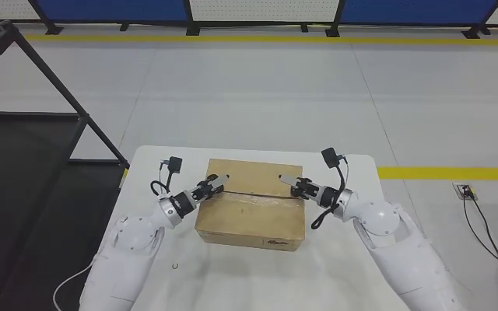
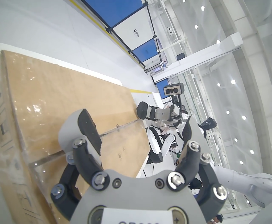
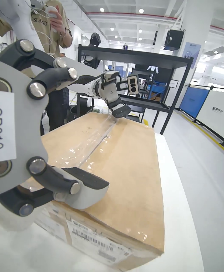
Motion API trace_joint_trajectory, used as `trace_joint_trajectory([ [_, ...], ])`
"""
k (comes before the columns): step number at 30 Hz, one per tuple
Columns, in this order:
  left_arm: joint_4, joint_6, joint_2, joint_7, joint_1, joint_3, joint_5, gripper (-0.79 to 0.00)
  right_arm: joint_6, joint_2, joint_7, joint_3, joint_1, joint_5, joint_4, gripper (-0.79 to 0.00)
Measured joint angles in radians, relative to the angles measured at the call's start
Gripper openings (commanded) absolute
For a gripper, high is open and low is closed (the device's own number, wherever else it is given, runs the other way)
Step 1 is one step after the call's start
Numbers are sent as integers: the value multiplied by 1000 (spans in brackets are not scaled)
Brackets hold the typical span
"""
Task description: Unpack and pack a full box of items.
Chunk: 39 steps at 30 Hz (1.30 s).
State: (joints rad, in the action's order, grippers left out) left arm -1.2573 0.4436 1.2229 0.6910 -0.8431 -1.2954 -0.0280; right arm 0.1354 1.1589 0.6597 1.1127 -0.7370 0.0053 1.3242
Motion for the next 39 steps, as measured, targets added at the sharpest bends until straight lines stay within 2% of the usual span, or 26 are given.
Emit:
trace_joint_trajectory([
  [3,-16,0,-4,4,-11,-10,-6,0,12,2,-35,2,-10,-5,9,0],
  [9,-43,9,-9,12,-29,-18,-14,0,-28,3,-9,-2,2,-25,6,0],
  [14,-61,23,-15,47,-46,-21,-30,0,-49,7,-37,-8,4,-52,8,0],
  [22,-38,6,-21,65,-49,-20,-31,0,-44,9,-34,-8,-2,-60,17,0],
  [32,-7,-4,-27,22,-61,-39,-42,0,-14,17,-21,-11,1,-20,30,0],
  [39,2,-3,-27,11,-49,-27,-45,0,34,26,135,-44,16,94,37,0],
])
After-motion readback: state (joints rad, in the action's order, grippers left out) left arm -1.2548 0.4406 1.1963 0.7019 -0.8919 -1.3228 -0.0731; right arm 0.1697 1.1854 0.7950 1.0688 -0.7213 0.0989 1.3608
